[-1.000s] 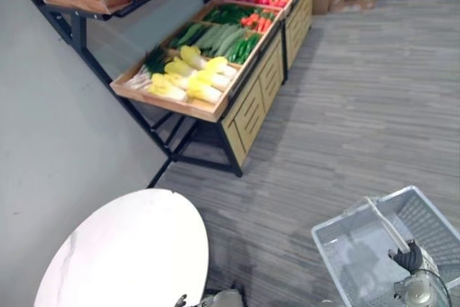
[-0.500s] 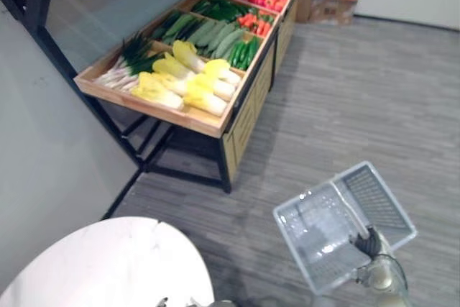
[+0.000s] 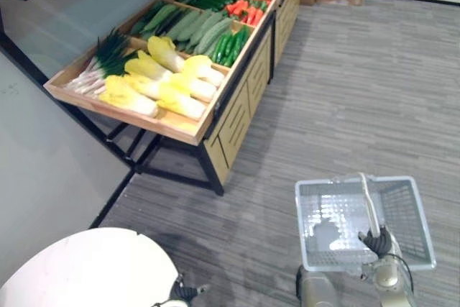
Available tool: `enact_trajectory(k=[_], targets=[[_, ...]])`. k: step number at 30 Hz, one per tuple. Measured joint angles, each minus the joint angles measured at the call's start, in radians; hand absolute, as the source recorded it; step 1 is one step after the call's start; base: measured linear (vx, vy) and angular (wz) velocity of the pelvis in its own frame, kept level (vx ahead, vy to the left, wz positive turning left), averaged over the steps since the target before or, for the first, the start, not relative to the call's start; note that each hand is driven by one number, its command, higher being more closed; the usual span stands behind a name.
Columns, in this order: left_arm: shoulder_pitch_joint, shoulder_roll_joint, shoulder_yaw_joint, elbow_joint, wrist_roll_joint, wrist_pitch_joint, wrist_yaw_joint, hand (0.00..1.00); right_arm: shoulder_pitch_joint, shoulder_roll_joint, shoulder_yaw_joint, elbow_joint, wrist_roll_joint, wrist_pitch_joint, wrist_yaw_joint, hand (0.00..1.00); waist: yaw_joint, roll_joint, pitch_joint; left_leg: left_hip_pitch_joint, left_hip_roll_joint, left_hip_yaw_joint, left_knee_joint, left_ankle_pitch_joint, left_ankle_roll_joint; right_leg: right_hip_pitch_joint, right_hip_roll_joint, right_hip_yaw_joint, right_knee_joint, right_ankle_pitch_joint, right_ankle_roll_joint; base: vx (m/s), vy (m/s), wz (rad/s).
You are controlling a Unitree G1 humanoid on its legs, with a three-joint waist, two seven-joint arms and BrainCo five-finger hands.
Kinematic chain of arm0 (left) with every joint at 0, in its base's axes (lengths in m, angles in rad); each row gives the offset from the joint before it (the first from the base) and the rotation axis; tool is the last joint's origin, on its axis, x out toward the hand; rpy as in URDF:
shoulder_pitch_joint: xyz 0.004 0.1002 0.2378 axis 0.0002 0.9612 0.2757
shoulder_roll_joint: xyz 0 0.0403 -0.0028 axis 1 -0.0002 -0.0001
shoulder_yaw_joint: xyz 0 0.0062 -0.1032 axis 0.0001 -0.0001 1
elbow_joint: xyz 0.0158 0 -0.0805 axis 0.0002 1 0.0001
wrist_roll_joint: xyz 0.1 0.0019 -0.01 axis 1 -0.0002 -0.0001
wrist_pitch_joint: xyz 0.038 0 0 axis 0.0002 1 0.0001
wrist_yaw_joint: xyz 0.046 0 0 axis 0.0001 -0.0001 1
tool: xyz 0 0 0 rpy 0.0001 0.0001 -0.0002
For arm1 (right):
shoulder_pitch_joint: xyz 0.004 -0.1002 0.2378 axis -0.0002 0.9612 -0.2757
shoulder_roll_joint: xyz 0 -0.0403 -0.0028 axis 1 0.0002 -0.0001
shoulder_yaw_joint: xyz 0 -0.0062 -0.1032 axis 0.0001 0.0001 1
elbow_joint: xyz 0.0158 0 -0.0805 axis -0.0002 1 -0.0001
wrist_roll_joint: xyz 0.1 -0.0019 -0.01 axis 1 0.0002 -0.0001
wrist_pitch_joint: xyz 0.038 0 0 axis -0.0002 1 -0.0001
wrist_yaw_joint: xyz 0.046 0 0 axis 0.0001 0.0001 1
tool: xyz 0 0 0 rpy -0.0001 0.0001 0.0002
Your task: Pick vegetable in the basket
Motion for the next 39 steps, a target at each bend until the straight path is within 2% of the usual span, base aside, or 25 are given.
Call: enact_trajectory(k=[1,4,5,7,9,11,12,13,15,17,19,20,21,22,23,26,27,29,30,31,32,33,35,36,39], targets=[[0.003,-0.002,0.004,0.000,-0.001,0.000,0.000,0.00,0.000,-0.006,0.001,0.000,0.000,0.000,0.000,1.00,0.001,0.002,-0.001,-0.005,0.003,0.001,0.015,0.009,-0.008,0.004,0.000,-0.006,0.004,-0.008,-0.006,0.08,-0.202,0.27],[0.021,-0.016,0.005,-0.003,-0.008,0.000,0.010,0.00,0.003,-0.040,0.020,0.007,-0.004,0.000,0.000,1.00,0.000,0.026,-0.024,-0.127,0.009,-0.040,0.225,0.043,0.007,0.040,-0.016,-0.053,-0.028,-0.024,-0.033,0.11,-0.151,0.41],[0.021,-0.021,0.006,-0.004,-0.018,0.000,0.014,0.00,0.012,-0.053,0.023,0.015,-0.004,0.000,0.004,1.00,0.001,0.034,-0.027,-0.191,0.005,-0.072,0.342,0.102,0.045,0.079,-0.031,-0.078,-0.054,-0.022,-0.030,0.19,-0.186,0.54],[0.035,-0.024,0.008,-0.008,-0.020,-0.001,0.016,0.00,0.030,-0.061,0.031,0.023,-0.003,0.000,0.005,1.00,0.007,0.028,-0.022,-0.233,0.004,-0.070,0.455,0.192,0.073,0.131,-0.040,-0.098,-0.082,-0.028,-0.040,0.15,-0.163,0.35],[0.062,-0.027,0.024,-0.018,-0.039,-0.004,0.016,0.00,0.060,-0.064,0.033,0.024,-0.003,-0.001,0.006,1.00,0.020,0.023,-0.019,-0.295,0.013,-0.062,0.595,0.356,0.097,0.223,-0.037,-0.111,-0.137,-0.037,-0.057,0.19,-0.177,0.17],[0.074,-0.028,0.025,-0.024,-0.080,-0.005,0.015,0.00,0.092,-0.073,0.032,0.024,-0.002,-0.001,0.006,1.00,0.022,0.024,-0.020,-0.366,-0.001,-0.066,0.729,0.281,0.093,0.290,-0.032,-0.141,-0.188,-0.037,-0.076,0.19,-0.133,0.28],[0.075,-0.029,0.027,-0.026,-0.089,-0.008,0.016,0.00,0.107,-0.074,0.031,0.025,-0.002,-0.001,0.007,1.00,0.027,0.024,-0.020,-0.406,-0.024,-0.062,0.767,0.216,0.092,0.331,-0.023,-0.154,-0.226,-0.024,-0.085,0.18,-0.082,0.20],[0.079,-0.034,0.040,-0.029,-0.091,-0.013,0.016,0.00,0.106,-0.075,0.031,0.028,-0.002,-0.001,0.006,1.00,0.034,0.024,-0.019,-0.428,-0.045,-0.031,0.743,0.163,0.087,0.354,-0.015,-0.163,-0.255,-0.014,-0.089,0.18,-0.053,0.07],[0.088,-0.041,0.053,-0.029,-0.093,-0.012,0.015,0.00,0.097,-0.073,0.032,0.032,-0.002,-0.001,0.007,1.00,0.042,0.023,-0.019,-0.431,-0.074,0.039,0.608,0.122,0.090,0.373,-0.005,-0.161,-0.279,-0.012,-0.090,0.18,0.017,-0.19],[0.093,-0.046,0.059,-0.029,-0.092,-0.010,0.014,0.00,0.095,-0.072,0.031,0.038,-0.003,-0.001,0.006,1.00,0.053,0.023,-0.019,-0.400,-0.106,0.088,0.395,0.126,0.095,0.392,-0.003,-0.155,-0.287,-0.012,-0.090,0.21,0.063,-0.23],[0.105,-0.060,0.087,-0.024,-0.090,-0.004,0.010,0.00,0.090,-0.067,0.035,0.038,-0.003,-0.001,0.006,1.00,0.057,0.026,-0.018,-0.342,-0.138,0.085,0.119,0.190,0.099,0.420,-0.003,-0.141,-0.300,-0.021,-0.075,0.29,0.147,-0.26],[0.110,-0.062,0.087,-0.023,-0.090,-0.003,0.008,0.00,0.092,-0.068,0.037,0.037,-0.003,-0.001,0.006,1.00,0.057,0.028,-0.019,-0.328,-0.139,0.086,0.068,0.211,0.098,0.431,-0.001,-0.138,-0.309,-0.028,-0.066,0.29,0.187,-0.21],[0.119,-0.072,0.084,-0.020,-0.088,-0.001,0.002,0.00,0.098,-0.073,0.040,0.037,-0.004,-0.001,0.006,1.00,0.056,0.047,-0.025,-0.305,-0.125,0.088,0.001,0.228,0.097,0.453,0.013,-0.134,-0.326,-0.043,-0.048,0.19,0.150,-0.12],[0.122,-0.080,0.083,-0.013,-0.088,-0.001,-0.002,0.00,0.101,-0.078,0.040,0.037,-0.004,-0.001,0.006,1.00,0.056,0.064,-0.030,-0.299,-0.109,0.089,-0.018,0.236,0.102,0.462,0.026,-0.133,-0.333,-0.048,-0.039,0.22,0.207,-0.10],[0.118,-0.073,0.087,-0.005,-0.088,0.002,-0.003,0.00,0.100,-0.064,0.044,0.052,-0.004,0.002,0.006,1.00,0.058,0.046,-0.029,-0.286,-0.122,0.114,-0.012,0.282,0.146,0.483,0.009,-0.126,-0.344,-0.059,-0.025,0.21,0.220,-0.09],[0.119,-0.042,0.082,-0.008,-0.087,0.001,-0.003,0.00,0.089,-0.045,0.100,0.051,-0.005,-0.002,0.009,1.00,0.062,-0.001,-0.044,-0.291,-0.182,0.140,0.019,0.210,0.183,0.489,-0.052,-0.111,-0.347,-0.051,-0.008,0.20,0.187,-0.09],[0.119,-0.038,0.081,-0.009,-0.087,0.002,-0.002,0.00,0.088,-0.044,0.100,0.051,-0.006,-0.003,0.010,1.00,0.063,-0.005,-0.045,-0.286,-0.191,0.142,0.017,0.202,0.188,0.478,-0.062,-0.108,-0.319,-0.048,-0.001,0.26,0.248,-0.07],[0.120,-0.034,0.074,-0.009,-0.085,0.004,0.003,0.00,0.088,-0.041,0.097,0.052,-0.006,-0.002,0.009,1.00,0.066,-0.016,-0.039,-0.236,-0.212,0.145,-0.009,0.187,0.199,0.406,-0.093,-0.091,-0.117,-0.035,0.021,0.21,0.218,0.01],[0.123,-0.026,0.056,-0.010,-0.083,0.009,0.010,0.00,0.092,-0.033,0.098,0.052,-0.007,-0.001,0.009,1.00,0.064,-0.037,-0.038,-0.184,-0.231,0.139,-0.029,0.170,0.206,0.327,-0.124,-0.068,0.109,0.022,0.055,0.18,0.177,0.09],[0.124,-0.020,0.048,-0.011,-0.082,0.010,0.015,0.00,0.094,-0.029,0.097,0.052,-0.007,-0.001,0.009,1.00,0.061,-0.046,-0.038,-0.166,-0.236,0.131,-0.029,0.158,0.208,0.296,-0.128,-0.050,0.186,0.069,0.052,0.29,0.220,0.29],[0.124,-0.011,0.035,-0.014,-0.077,0.017,0.022,0.00,0.094,-0.022,0.097,0.051,-0.009,-0.002,0.008,1.00,0.053,-0.040,-0.040,-0.131,-0.238,0.104,-0.026,0.140,0.218,0.249,-0.128,-0.024,0.322,0.135,0.060,0.25,0.092,0.46],[0.118,-0.001,0.026,-0.014,-0.075,0.025,0.026,0.00,0.096,-0.018,0.097,0.051,-0.010,-0.004,0.008,1.00,0.045,-0.045,-0.037,-0.110,-0.234,0.078,-0.022,0.124,0.225,0.208,-0.132,-0.028,0.397,0.095,0.027,0.25,0.061,0.51],[0.110,0.005,0.020,-0.015,-0.060,0.028,0.029,0.00,0.091,-0.020,0.096,0.050,-0.010,-0.006,0.007,1.00,0.043,-0.049,-0.036,-0.087,-0.221,0.049,-0.019,0.117,0.233,0.171,-0.136,-0.071,0.389,0.029,0.014,0.21,-0.012,0.52],[0.107,0.005,0.020,-0.015,-0.047,0.028,0.029,0.00,0.083,-0.020,0.090,0.049,-0.010,-0.009,0.006,1.00,0.041,-0.047,-0.035,-0.079,-0.204,0.025,-0.014,0.109,0.231,0.154,-0.139,-0.113,0.323,0.013,-0.002,0.28,-0.096,0.72],[0.103,0.004,0.022,-0.015,-0.045,0.028,0.029,0.00,0.063,-0.020,0.081,0.049,-0.010,-0.012,0.005,1.00,0.041,-0.047,-0.035,-0.066,-0.169,-0.035,0.008,0.091,0.193,0.140,-0.145,-0.129,0.038,0.022,0.011,0.26,-0.179,0.60]])
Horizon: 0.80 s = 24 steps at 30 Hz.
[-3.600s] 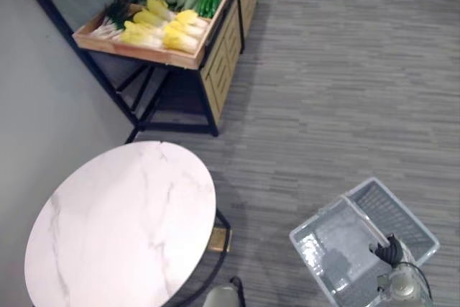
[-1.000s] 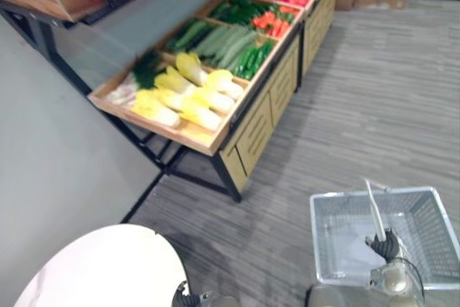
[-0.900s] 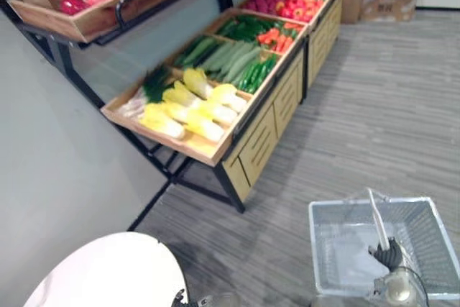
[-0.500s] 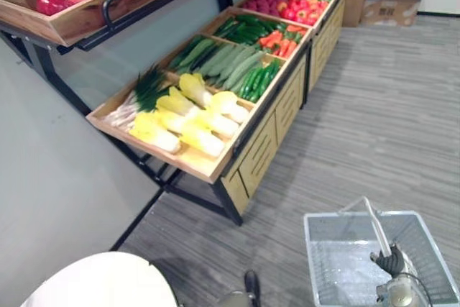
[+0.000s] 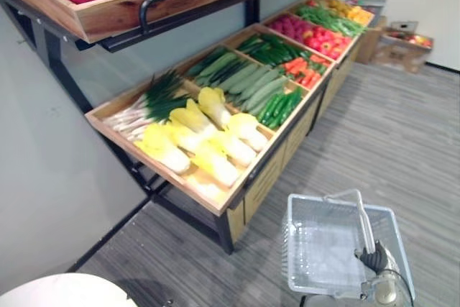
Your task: Pick vegetable in the basket
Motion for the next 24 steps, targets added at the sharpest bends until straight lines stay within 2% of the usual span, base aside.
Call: enact_trajectory(k=[1,2,4,5,6,7,8,9,10,12,14,15,16,17,18,19,21,24], targets=[[-0.005,0.000,0.000,0.000,0.000,0.000,-0.001,0.00,-0.009,0.000,-0.005,0.000,0.000,0.001,0.000,1.00,0.002,0.000,0.000,0.001,0.013,-0.019,0.005,-0.012,-0.021,-0.001,-0.001,0.029,-0.124,0.013,0.008,0.25,-0.262,0.51],[-0.008,0.000,-0.001,0.001,0.000,0.000,-0.001,0.00,-0.014,0.000,-0.006,0.000,0.000,0.001,0.000,1.00,0.004,0.000,0.000,0.002,0.021,-0.028,0.006,-0.018,-0.033,-0.004,-0.003,0.049,-0.178,0.018,0.016,0.25,-0.330,0.40],[-0.012,0.003,0.000,0.003,0.008,0.001,0.000,0.00,-0.031,0.000,-0.008,0.000,0.000,0.003,0.000,1.00,0.013,-0.001,-0.001,0.003,0.068,-0.060,0.014,-0.052,-0.102,-0.037,-0.008,0.138,-0.294,0.053,0.013,0.30,-0.479,0.31],[-0.014,0.004,0.000,0.004,0.008,0.001,0.000,0.00,-0.032,0.001,-0.009,0.000,0.000,0.003,0.000,1.00,0.013,-0.004,-0.003,0.003,0.084,-0.071,0.018,-0.064,-0.121,-0.041,-0.008,0.160,-0.312,0.067,0.012,0.27,-0.506,0.30],[-0.015,0.009,0.001,0.005,0.009,0.000,0.000,0.00,-0.031,0.002,-0.010,0.000,0.000,0.004,0.000,1.00,0.015,-0.013,-0.008,0.002,0.105,-0.084,0.020,-0.080,-0.150,-0.045,-0.008,0.175,-0.322,0.112,0.039,0.25,-0.562,0.29],[-0.015,0.009,0.004,0.020,0.011,0.001,0.001,0.00,-0.032,-0.002,-0.019,0.000,0.000,0.006,-0.001,1.00,0.014,0.004,-0.008,0.007,0.136,-0.098,0.020,-0.094,-0.180,-0.051,0.014,0.146,-0.281,0.173,0.086,0.26,-0.573,0.40],[-0.023,-0.027,0.007,0.035,0.022,0.004,0.005,0.00,-0.029,-0.016,-0.043,0.001,0.000,0.016,-0.002,1.00,0.014,0.042,-0.019,0.017,0.191,-0.115,0.016,-0.065,-0.189,-0.071,0.053,0.100,-0.201,0.105,0.048,0.31,-0.676,0.45],[-0.027,-0.033,0.014,0.036,0.030,0.000,0.007,0.00,-0.031,-0.022,-0.054,0.001,0.000,0.020,-0.005,1.00,0.012,0.053,-0.025,0.017,0.204,-0.117,0.016,-0.005,-0.201,-0.085,0.062,0.085,-0.132,0.066,0.024,0.31,-0.627,0.44],[-0.027,-0.038,0.016,0.038,0.029,0.000,0.009,0.00,-0.031,-0.037,-0.053,0.001,0.000,0.020,-0.007,1.00,0.013,0.063,-0.032,0.011,0.213,-0.125,0.032,0.032,-0.204,-0.081,0.067,0.071,-0.110,0.044,0.007,0.28,-0.556,0.35],[-0.028,-0.052,0.027,0.042,0.026,-0.002,0.019,0.00,-0.036,-0.055,-0.051,0.008,-0.002,0.021,-0.009,1.00,0.010,0.073,-0.039,-0.059,0.224,-0.143,0.134,0.097,-0.190,-0.056,0.074,0.031,-0.112,0.019,-0.020,0.16,-0.319,0.43],[-0.031,-0.052,0.036,0.040,0.023,-0.006,0.023,0.00,-0.015,-0.055,-0.051,0.008,-0.010,0.020,-0.009,1.00,0.004,0.068,-0.035,-0.141,0.227,-0.155,0.269,0.199,-0.154,0.008,0.070,-0.032,-0.145,0.003,-0.042,0.16,-0.308,0.79],[-0.030,-0.049,0.044,0.032,-0.002,-0.005,0.028,0.00,0.006,-0.055,-0.055,0.008,-0.010,0.021,-0.014,1.00,0.004,0.057,-0.030,-0.170,0.241,-0.109,0.329,0.310,-0.133,0.074,0.069,-0.074,-0.177,-0.006,-0.058,0.17,-0.322,0.68],[-0.029,-0.049,0.049,0.028,-0.013,-0.006,0.030,0.00,0.015,-0.055,-0.058,0.007,-0.010,0.020,-0.016,1.00,0.007,0.052,-0.028,-0.183,0.250,-0.069,0.357,0.334,-0.109,0.102,0.068,-0.089,-0.193,-0.011,-0.066,0.17,-0.368,0.72],[-0.029,-0.052,0.053,0.020,-0.030,-0.006,0.035,0.00,0.030,-0.053,-0.071,0.007,-0.010,0.020,-0.023,1.00,0.012,0.051,-0.027,-0.215,0.260,0.006,0.449,0.282,-0.095,0.148,0.069,-0.120,-0.226,-0.014,-0.071,0.09,-0.255,0.49],[-0.028,-0.052,0.053,0.019,-0.044,-0.006,0.039,0.00,0.041,-0.049,-0.086,0.008,-0.009,0.020,-0.031,1.00,0.011,0.050,-0.027,-0.230,0.251,0.044,0.498,0.212,-0.109,0.182,0.070,-0.142,-0.254,-0.014,-0.071,0.09,-0.247,0.55],[-0.026,-0.052,0.053,0.019,-0.051,-0.004,0.046,0.00,0.057,-0.051,-0.096,0.008,-0.009,0.020,-0.039,1.00,0.011,0.050,-0.027,-0.241,0.214,0.081,0.505,0.152,-0.112,0.210,0.073,-0.161,-0.286,-0.013,-0.070,0.07,-0.147,0.40],[-0.018,-0.055,0.053,0.020,-0.050,-0.002,0.059,0.00,0.060,-0.054,-0.106,0.015,-0.009,0.020,-0.040,1.00,0.009,0.050,-0.027,-0.238,0.158,0.135,0.415,0.111,-0.122,0.216,0.078,-0.179,-0.304,-0.006,-0.075,0.07,-0.039,0.21],[-0.014,-0.057,0.063,0.020,-0.047,0.002,0.066,0.00,0.062,-0.046,-0.132,0.027,-0.009,0.020,-0.041,1.00,0.009,0.049,-0.026,-0.182,0.101,0.170,0.123,0.119,-0.125,0.221,0.091,-0.189,-0.309,-0.004,-0.076,0.14,0.056,0.07]])
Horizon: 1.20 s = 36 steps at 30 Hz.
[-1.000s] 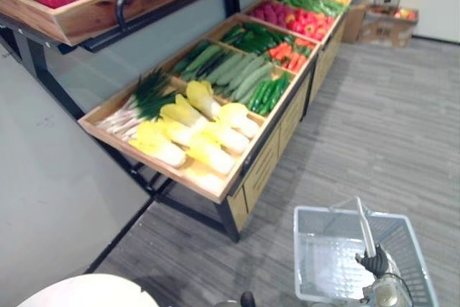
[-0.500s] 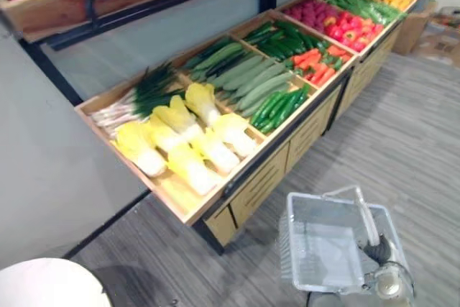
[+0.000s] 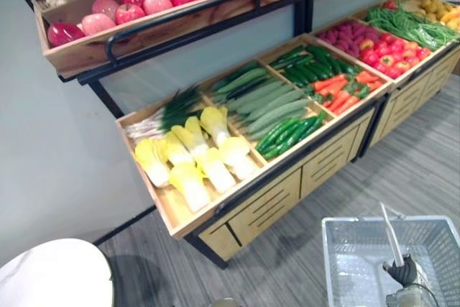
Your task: Pick vegetable in the basket
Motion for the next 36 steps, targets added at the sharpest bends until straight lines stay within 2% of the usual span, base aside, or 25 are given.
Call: enact_trajectory(k=[1,3,4,7,8,10,11,12,13,14,15,17,18,20,21,24,26,27,30,33,36], targets=[[0.000,-0.002,0.001,0.000,0.005,0.000,0.002,0.00,0.000,0.000,-0.010,0.000,0.000,0.000,0.000,1.00,0.000,0.002,0.001,0.021,-0.012,-0.010,-0.082,0.033,0.009,0.005,0.002,-0.001,0.000,-0.004,0.006,0.14,0.103,0.05],[0.001,-0.012,0.007,0.000,0.008,0.000,0.003,0.00,0.003,0.000,-0.027,0.001,0.000,0.003,-0.002,1.00,0.000,0.016,0.003,0.041,-0.007,-0.045,-0.126,0.100,0.017,0.016,0.015,-0.002,0.005,-0.015,0.027,0.12,0.125,0.04],[0.002,-0.010,0.006,0.001,0.012,0.001,0.003,0.00,0.010,0.010,-0.028,0.009,0.000,0.008,-0.008,1.00,-0.001,0.012,0.003,0.060,-0.014,-0.050,-0.145,0.057,0.038,0.027,0.012,-0.001,0.003,-0.020,0.043,0.13,0.172,0.09],[-0.013,0.003,-0.004,-0.003,0.024,0.001,0.004,0.00,0.009,0.044,-0.026,0.011,0.000,0.006,-0.021,1.00,-0.003,-0.006,0.009,0.067,-0.045,-0.044,-0.167,0.032,0.054,0.026,-0.015,0.002,-0.007,-0.010,0.065,0.09,0.199,0.04],[-0.019,0.018,-0.018,-0.004,0.035,0.000,0.005,0.00,0.009,0.059,-0.026,0.016,0.000,0.006,-0.021,1.00,0.000,-0.020,0.015,0.074,-0.065,-0.036,-0.181,0.025,0.068,0.026,-0.033,0.008,-0.013,-0.004,0.077,0.05,0.182,-0.06],[-0.018,0.028,-0.034,-0.009,0.036,0.000,0.010,0.00,0.007,0.063,-0.027,0.029,0.000,0.005,-0.024,1.00,0.005,-0.031,0.014,0.095,-0.092,-0.021,-0.202,0.012,0.080,0.025,-0.062,0.017,0.003,-0.012,0.096,0.06,0.191,-0.11],[-0.017,0.030,-0.052,-0.009,0.040,0.001,0.018,0.00,0.004,0.063,-0.030,0.038,0.000,0.006,-0.033,1.00,0.004,-0.038,0.014,0.122,-0.125,-0.019,-0.229,-0.004,0.098,0.017,-0.101,0.029,0.066,-0.025,0.114,0.05,0.150,-0.09],[-0.016,0.030,-0.059,-0.008,0.045,0.001,0.023,0.00,0.003,0.063,-0.033,0.040,0.000,0.007,-0.038,1.00,0.004,-0.044,0.018,0.130,-0.132,-0.018,-0.237,-0.007,0.099,-0.002,-0.107,0.046,0.117,-0.024,0.113,0.06,0.176,-0.01],[-0.017,0.040,-0.078,-0.013,0.048,-0.001,0.030,0.00,-0.005,0.067,-0.035,0.043,0.001,0.011,-0.040,1.00,-0.002,-0.043,0.016,0.137,-0.142,-0.019,-0.241,-0.010,0.103,-0.076,-0.130,0.089,0.258,-0.006,0.094,0.05,0.105,0.05],[-0.018,0.044,-0.085,-0.019,0.051,-0.001,0.036,0.00,-0.012,0.069,-0.035,0.048,0.007,0.011,-0.044,1.00,-0.004,-0.043,0.017,0.140,-0.143,-0.020,-0.241,-0.012,0.106,-0.111,-0.133,0.116,0.321,0.012,0.080,0.09,0.107,0.08],[-0.019,0.048,-0.093,-0.026,0.052,-0.001,0.039,0.00,-0.026,0.070,-0.036,0.074,0.023,0.013,-0.050,1.00,-0.010,-0.044,0.017,0.153,-0.135,-0.029,-0.239,-0.014,0.113,-0.163,-0.130,0.163,0.412,0.050,0.080,0.10,0.033,0.18],[-0.020,0.048,-0.098,-0.042,0.052,-0.004,0.043,0.00,-0.041,0.076,-0.035,0.104,0.028,0.013,-0.057,1.00,-0.023,-0.045,0.016,0.158,-0.115,-0.051,-0.219,-0.018,0.117,-0.175,-0.114,0.184,0.413,0.019,0.073,0.08,-0.034,0.25],[-0.023,0.057,-0.097,-0.044,0.052,-0.009,0.044,0.00,-0.049,0.082,-0.035,0.120,0.028,0.011,-0.063,1.00,-0.021,-0.056,0.020,0.152,-0.101,-0.058,-0.202,-0.022,0.105,-0.177,-0.100,0.185,0.340,0.010,0.063,0.05,-0.135,0.26],[-0.035,0.071,-0.084,-0.045,0.049,-0.010,0.045,0.00,-0.054,0.094,-0.032,0.133,0.029,0.003,-0.063,1.00,-0.021,-0.085,0.019,0.135,-0.081,-0.084,-0.179,-0.028,0.081,-0.168,-0.083,0.190,0.175,0.017,0.070,0.09,-0.286,0.39],[-0.041,0.084,-0.079,-0.040,0.048,-0.012,0.049,0.00,-0.057,0.097,-0.039,0.164,0.036,-0.005,-0.076,1.00,-0.023,-0.104,0.008,0.121,-0.063,-0.121,-0.168,-0.030,0.048,-0.150,-0.059,0.200,0.070,0.056,0.091,0.10,-0.316,0.40],[-0.041,0.059,-0.077,-0.050,0.031,-0.029,0.060,0.00,-0.056,0.084,-0.062,0.179,0.039,-0.005,-0.086,1.00,-0.019,-0.074,0.003,0.128,-0.024,-0.137,-0.194,-0.012,0.018,-0.138,-0.023,0.157,0.065,0.044,0.070,0.10,-0.260,0.26],[-0.040,0.023,-0.047,-0.059,-0.006,-0.046,0.066,0.00,-0.053,0.082,-0.079,0.206,0.057,-0.001,-0.089,1.00,-0.021,-0.033,-0.001,0.128,0.008,-0.165,-0.214,0.004,-0.002,-0.113,0.008,0.110,0.046,0.034,0.056,0.09,-0.219,0.42],[-0.040,0.017,-0.043,-0.060,-0.009,-0.051,0.068,0.00,-0.050,0.083,-0.079,0.213,0.059,-0.002,-0.088,1.00,-0.021,-0.027,-0.005,0.127,0.014,-0.173,-0.219,0.008,-0.005,-0.106,0.014,0.099,0.037,0.034,0.055,0.07,-0.162,0.38],[-0.037,0.007,-0.042,-0.091,-0.041,-0.065,0.084,0.00,-0.049,0.086,-0.091,0.236,0.066,0.000,-0.089,1.00,-0.019,-0.022,-0.010,0.124,0.030,-0.205,-0.233,0.016,-0.012,-0.066,0.033,0.051,-0.012,0.033,0.053,0.06,-0.071,0.34],[-0.030,0.007,-0.044,-0.148,-0.041,-0.079,0.114,0.00,-0.039,0.087,-0.095,0.237,0.065,-0.003,-0.103,1.00,-0.015,-0.018,-0.021,0.125,0.025,-0.213,-0.247,0.019,-0.012,-0.045,0.031,0.036,-0.042,0.040,0.062,0.07,0.016,0.19],[-0.012,0.007,-0.046,-0.201,-0.040,-0.099,0.149,0.00,-0.032,0.088,-0.094,0.240,0.065,-0.005,-0.109,1.00,-0.015,-0.027,-0.031,0.127,0.015,-0.214,-0.259,0.021,-0.011,-0.039,0.026,0.031,-0.057,0.048,0.064,0.07,0.040,0.07]])
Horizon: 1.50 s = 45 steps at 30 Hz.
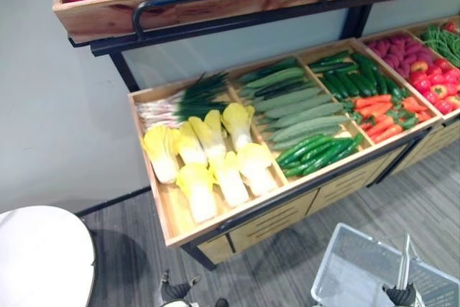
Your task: Pick vegetable in the basket
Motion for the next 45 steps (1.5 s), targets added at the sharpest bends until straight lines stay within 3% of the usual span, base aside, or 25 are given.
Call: enact_trajectory(k=[3,9,16,21,28,38,45], targets=[[0.026,0.000,-0.025,-0.075,0.005,-0.012,0.027,0.00,-0.001,0.000,-0.001,0.028,0.000,-0.002,-0.016,1.00,-0.002,-0.005,-0.009,0.001,-0.010,0.001,0.000,0.000,0.000,0.018,-0.003,-0.012,-0.019,0.007,0.005,0.06,0.033,0.11],[0.104,-0.032,-0.043,-0.262,0.021,-0.037,0.084,0.00,0.000,0.009,-0.001,0.039,-0.001,-0.007,-0.040,1.00,0.001,0.009,-0.020,0.001,-0.015,0.001,-0.001,0.003,0.003,0.037,-0.002,-0.018,-0.051,0.025,0.005,0.01,0.009,0.02],[0.166,-0.073,-0.027,-0.324,-0.008,-0.033,0.092,0.00,0.001,0.029,0.005,0.037,-0.012,-0.007,-0.048,1.00,0.016,0.010,-0.025,0.003,-0.015,-0.022,-0.023,0.024,0.012,0.049,-0.003,-0.050,-0.055,0.026,0.006,-0.04,0.007,0.13],[0.212,-0.103,0.076,-0.375,-0.033,0.001,0.093,0.00,0.001,0.038,0.019,0.020,-0.050,-0.004,-0.046,1.00,0.023,0.008,-0.025,0.000,-0.015,-0.043,-0.031,0.030,0.016,0.073,-0.003,-0.084,-0.067,0.023,0.016,-0.05,-0.011,0.17],[0.223,-0.114,0.202,-0.645,0.014,0.009,0.162,0.00,0.026,0.042,0.028,-0.010,-0.049,-0.004,-0.044,1.00,0.031,0.006,-0.026,-0.005,-0.020,-0.055,-0.032,0.033,0.021,0.106,-0.011,-0.121,-0.082,0.029,0.013,0.00,-0.009,0.16],[0.086,-0.082,0.145,-0.757,0.093,0.010,0.193,0.00,-0.005,0.039,0.076,-0.004,-0.051,-0.005,-0.011,1.00,0.018,0.007,-0.033,0.001,-0.016,-0.047,-0.034,0.034,0.021,0.113,0.000,-0.113,-0.093,0.035,0.009,0.01,-0.009,-0.02],[0.054,-0.066,0.130,-0.723,0.091,0.011,0.182,0.00,-0.029,0.024,0.113,-0.003,-0.088,-0.004,0.007,1.00,0.003,0.011,-0.037,0.002,0.001,0.009,-0.033,0.030,0.017,0.079,0.018,-0.055,-0.102,0.051,0.000,-0.01,0.000,-0.25]])
